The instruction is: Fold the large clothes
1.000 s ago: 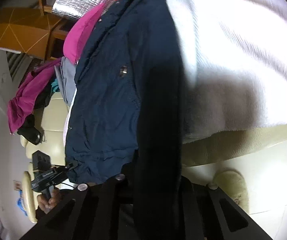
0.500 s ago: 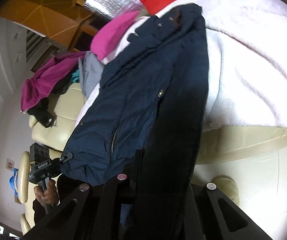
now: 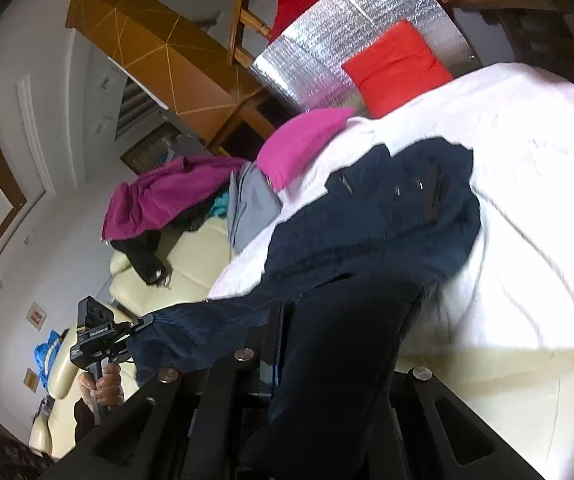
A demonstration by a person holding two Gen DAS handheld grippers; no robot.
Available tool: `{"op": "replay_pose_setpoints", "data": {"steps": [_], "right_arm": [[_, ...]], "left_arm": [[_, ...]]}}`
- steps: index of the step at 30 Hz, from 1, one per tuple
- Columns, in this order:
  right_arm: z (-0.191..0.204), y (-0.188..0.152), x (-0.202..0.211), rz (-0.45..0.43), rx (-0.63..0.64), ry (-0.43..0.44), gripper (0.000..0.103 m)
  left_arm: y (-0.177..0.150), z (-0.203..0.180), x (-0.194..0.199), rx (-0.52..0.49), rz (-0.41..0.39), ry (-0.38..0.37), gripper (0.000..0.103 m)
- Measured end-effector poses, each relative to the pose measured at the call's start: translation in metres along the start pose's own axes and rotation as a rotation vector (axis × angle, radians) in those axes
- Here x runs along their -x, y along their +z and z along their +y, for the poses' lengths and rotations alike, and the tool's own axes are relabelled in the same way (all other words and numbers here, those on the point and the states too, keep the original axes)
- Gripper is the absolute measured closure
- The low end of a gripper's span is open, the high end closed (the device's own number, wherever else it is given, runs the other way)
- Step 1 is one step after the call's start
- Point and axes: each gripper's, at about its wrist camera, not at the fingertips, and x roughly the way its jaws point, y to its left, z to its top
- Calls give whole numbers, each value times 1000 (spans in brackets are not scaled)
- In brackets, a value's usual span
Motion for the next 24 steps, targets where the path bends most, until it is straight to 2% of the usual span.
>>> {"op": "replay_pose_setpoints", "data": {"steps": [5,9,15,18,21,24], "right_arm": [[-19,62,-47,-17,-33,-54,92],[-56,110,-100,-32,-99,-99,92],[-103,157,-183,-25,-191,-176,93],[-127,175,-219,-34,-245,-190,93],[-147,186,-245,-31,-311,-191,90],[-171,193,-265,-52,-413,-167,87]], "left_arm": [[72,0,-62,34,-12,40,89],[119,23,-116,97,-5,66,89],[161,60,-202,158,14,163,89],[176,76,-231,167,24,195,88],[192,93,-252,206,17,185,83],[204,109,-264,284,19,127,76]]}}
